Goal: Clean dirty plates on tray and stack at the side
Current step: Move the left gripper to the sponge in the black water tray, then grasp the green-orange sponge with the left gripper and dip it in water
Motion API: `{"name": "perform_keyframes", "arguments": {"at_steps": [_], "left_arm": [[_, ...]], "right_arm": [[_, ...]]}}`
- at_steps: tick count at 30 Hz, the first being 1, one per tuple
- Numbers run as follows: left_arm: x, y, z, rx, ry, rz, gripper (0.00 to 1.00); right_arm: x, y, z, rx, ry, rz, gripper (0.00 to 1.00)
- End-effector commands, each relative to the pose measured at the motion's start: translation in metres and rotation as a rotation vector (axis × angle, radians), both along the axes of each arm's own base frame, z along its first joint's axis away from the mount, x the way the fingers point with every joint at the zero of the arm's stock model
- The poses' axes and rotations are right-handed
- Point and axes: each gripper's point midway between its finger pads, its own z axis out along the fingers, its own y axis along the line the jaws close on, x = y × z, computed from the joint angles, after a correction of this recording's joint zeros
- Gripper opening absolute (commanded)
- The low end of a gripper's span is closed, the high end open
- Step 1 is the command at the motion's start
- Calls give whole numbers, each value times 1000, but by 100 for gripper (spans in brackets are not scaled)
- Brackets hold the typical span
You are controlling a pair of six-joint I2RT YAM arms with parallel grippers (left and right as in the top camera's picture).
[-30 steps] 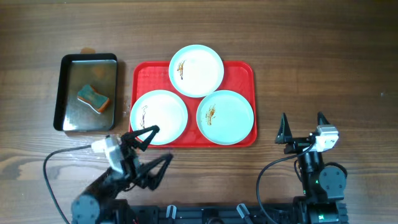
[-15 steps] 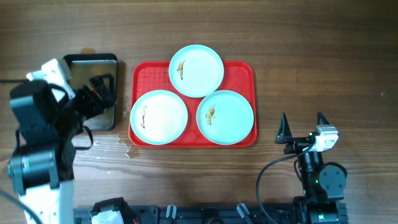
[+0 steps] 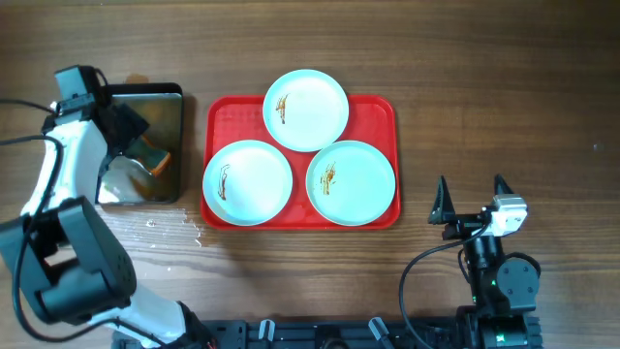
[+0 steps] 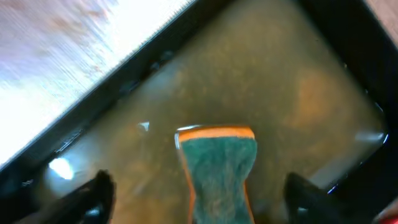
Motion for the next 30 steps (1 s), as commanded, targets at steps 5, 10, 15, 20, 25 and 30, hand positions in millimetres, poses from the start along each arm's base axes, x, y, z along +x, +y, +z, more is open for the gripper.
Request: {"name": "perform_keyframes", "arguments": {"at_steps": [5, 10, 15, 20, 25, 30], "left_arm": [[6, -31, -51, -209, 50, -29, 82], [-2, -34, -71, -229, 110, -24, 42], [-13, -22, -72, -155, 165, -15, 35], [-3, -17, -70, -134, 123, -15, 100], [3, -13, -68, -101, 109, -63, 4], [1, -13, -68, -101, 114, -62, 100]], "right_arm": [[0, 1, 2, 10, -8, 6, 100], [0, 1, 2, 10, -7, 6, 100], [0, 1, 2, 10, -8, 6, 100], [0, 1, 2, 10, -7, 6, 100], [0, 1, 2, 10, -8, 6, 100], [0, 1, 2, 10, -7, 7, 100]]}}
